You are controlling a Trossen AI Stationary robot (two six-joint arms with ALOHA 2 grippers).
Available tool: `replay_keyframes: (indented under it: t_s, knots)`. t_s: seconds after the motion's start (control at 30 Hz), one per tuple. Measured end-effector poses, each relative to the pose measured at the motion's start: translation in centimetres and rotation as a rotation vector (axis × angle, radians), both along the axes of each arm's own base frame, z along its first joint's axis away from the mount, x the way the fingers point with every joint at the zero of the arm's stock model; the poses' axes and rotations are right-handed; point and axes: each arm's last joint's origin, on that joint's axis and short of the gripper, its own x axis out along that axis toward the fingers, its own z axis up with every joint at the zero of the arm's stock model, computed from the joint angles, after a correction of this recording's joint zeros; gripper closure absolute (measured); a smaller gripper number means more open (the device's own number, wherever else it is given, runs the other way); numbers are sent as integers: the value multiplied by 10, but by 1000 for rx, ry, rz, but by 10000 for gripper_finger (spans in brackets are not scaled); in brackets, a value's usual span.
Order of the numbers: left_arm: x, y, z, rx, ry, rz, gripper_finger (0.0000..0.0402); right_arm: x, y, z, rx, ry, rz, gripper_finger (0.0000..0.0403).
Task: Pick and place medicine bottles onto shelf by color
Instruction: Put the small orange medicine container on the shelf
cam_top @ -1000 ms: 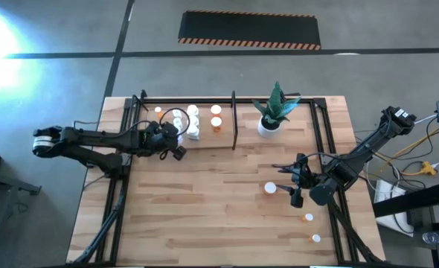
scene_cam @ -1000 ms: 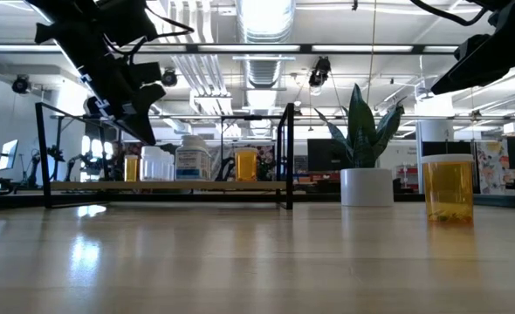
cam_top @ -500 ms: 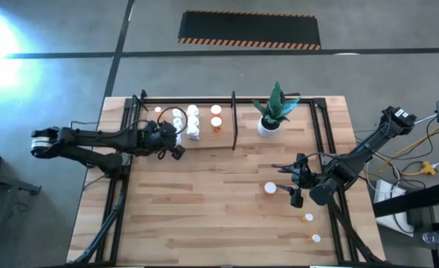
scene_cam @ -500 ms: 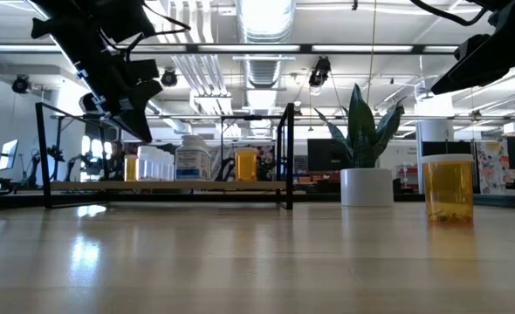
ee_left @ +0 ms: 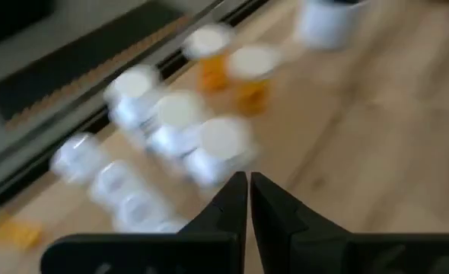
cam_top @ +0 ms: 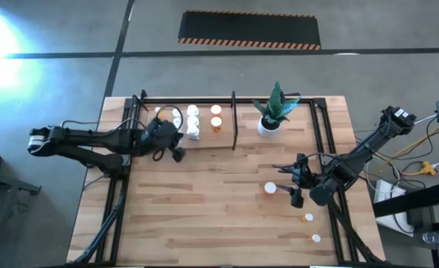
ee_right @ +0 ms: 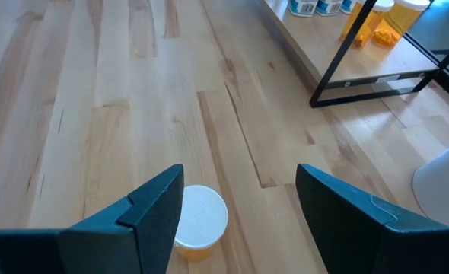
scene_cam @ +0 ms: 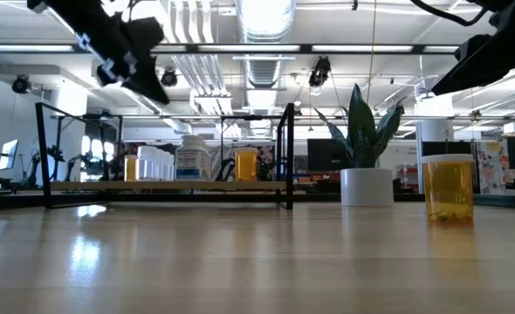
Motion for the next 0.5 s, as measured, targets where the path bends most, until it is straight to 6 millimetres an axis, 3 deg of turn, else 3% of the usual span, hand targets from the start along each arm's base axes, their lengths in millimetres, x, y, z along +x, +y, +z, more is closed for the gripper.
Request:
replay_keyframes:
  t_s: [0.23,0.5]
  knots:
    - [38,-54,6,94,-166,-312,400,-5,2,-3,23,38,14,158]
    - [79,-111,-31,140,-137,-515,400,-4,5,-12,99,97,-6,158]
